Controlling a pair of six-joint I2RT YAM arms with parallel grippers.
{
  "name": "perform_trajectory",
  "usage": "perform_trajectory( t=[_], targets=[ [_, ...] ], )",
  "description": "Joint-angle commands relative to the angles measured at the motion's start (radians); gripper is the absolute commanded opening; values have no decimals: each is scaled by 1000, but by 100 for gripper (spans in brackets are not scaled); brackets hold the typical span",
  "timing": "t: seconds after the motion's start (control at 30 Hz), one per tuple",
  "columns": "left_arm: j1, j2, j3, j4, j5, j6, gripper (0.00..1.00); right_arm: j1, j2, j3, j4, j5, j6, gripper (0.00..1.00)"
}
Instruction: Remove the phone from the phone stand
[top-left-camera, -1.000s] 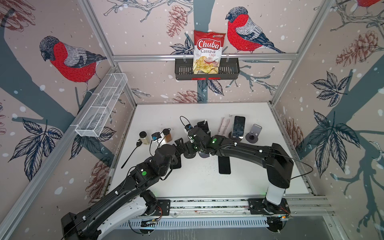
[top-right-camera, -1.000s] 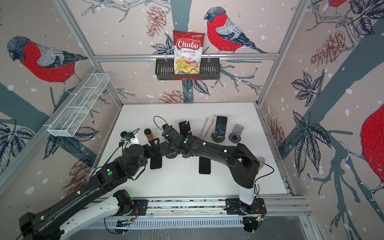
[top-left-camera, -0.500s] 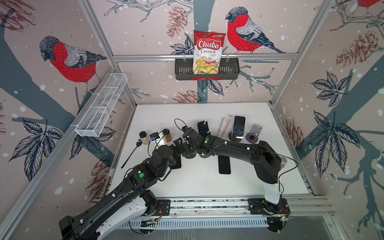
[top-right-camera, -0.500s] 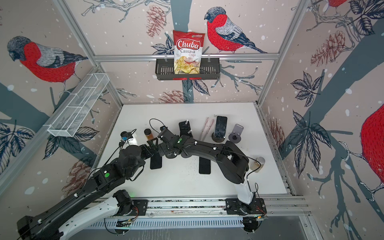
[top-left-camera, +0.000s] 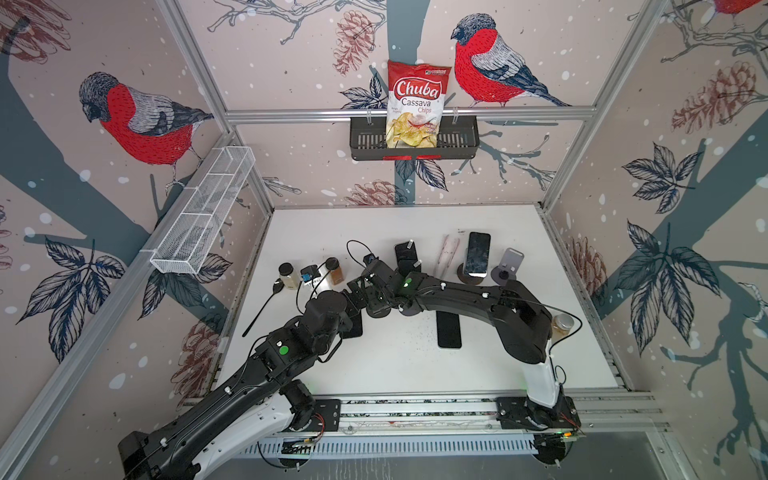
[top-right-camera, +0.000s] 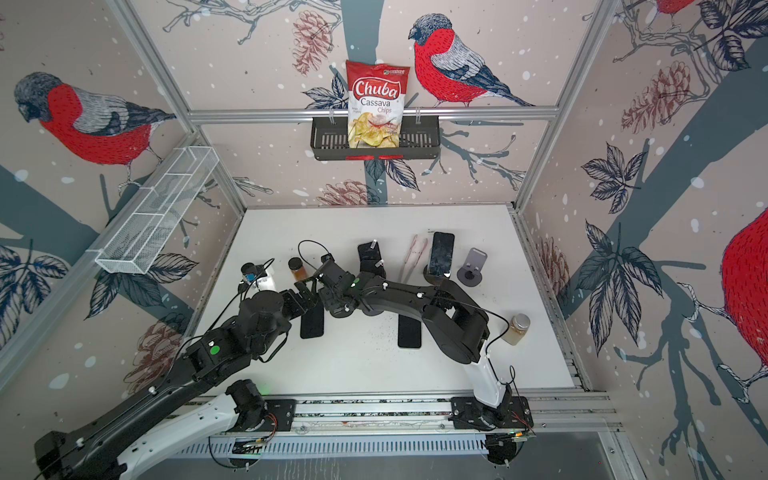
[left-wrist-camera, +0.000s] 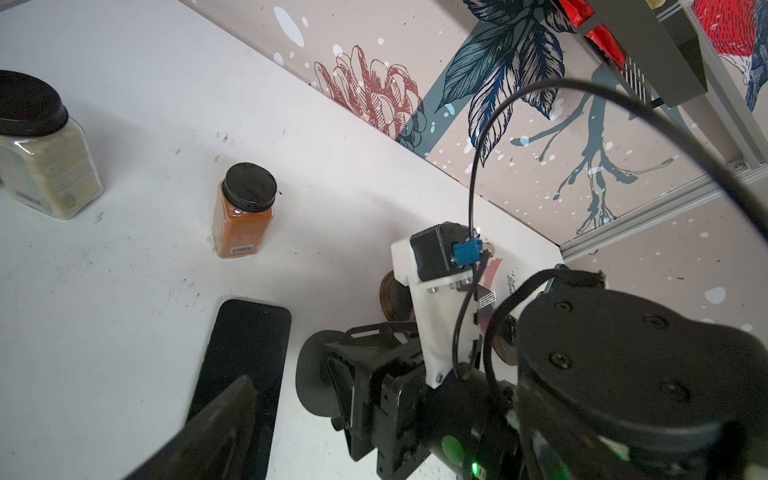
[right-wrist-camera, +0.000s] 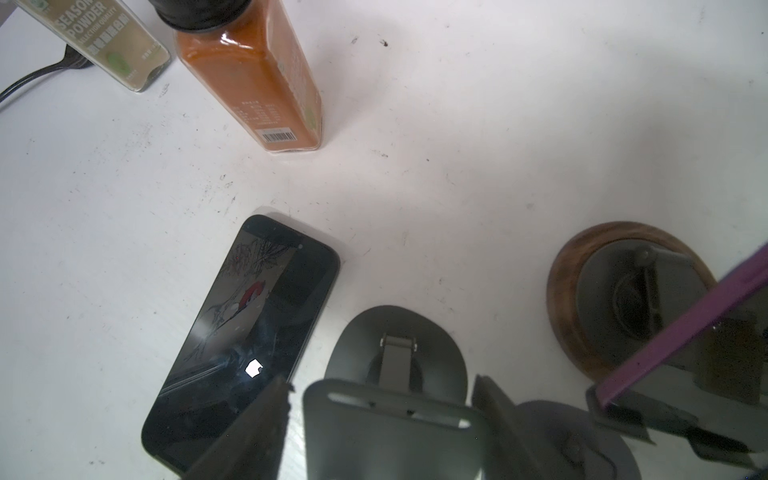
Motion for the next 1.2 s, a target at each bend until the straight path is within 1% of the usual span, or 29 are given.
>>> perform_trajectory(
  t=[0.0,0.1,0.2,0.43,0.6,0.7,0.8,0.97,1.17],
  targets=[
    [1,2,-2,20,0,19,96,0,5,3,22,16,17,62],
    [2,1,-2,21,3,20,96,1,7,4,25,19,16,54],
    [2,1,-2,18,1,20,96,0,7,7,25,16,15,52],
    [2,-10,4,9,-6,27,96,0,-33,36,25,-9,-5,50],
    [2,-6,41,3,-1,72,96,-21,-68,82,10,-52,-32,50],
    [2,-8,65,8,0,104,96,-45,-96,100,10,-90,-36,50],
    [2,-15,76,26,3,125,96,-71,-128,119,4,-104,-44,50],
    [2,-16,81,50,13,141,96,-134,-186,139,-30,-60,-63,50],
    [2,46,97,46,33,161,96,-253,-291,118,-67,-19,-75,50]
  ],
)
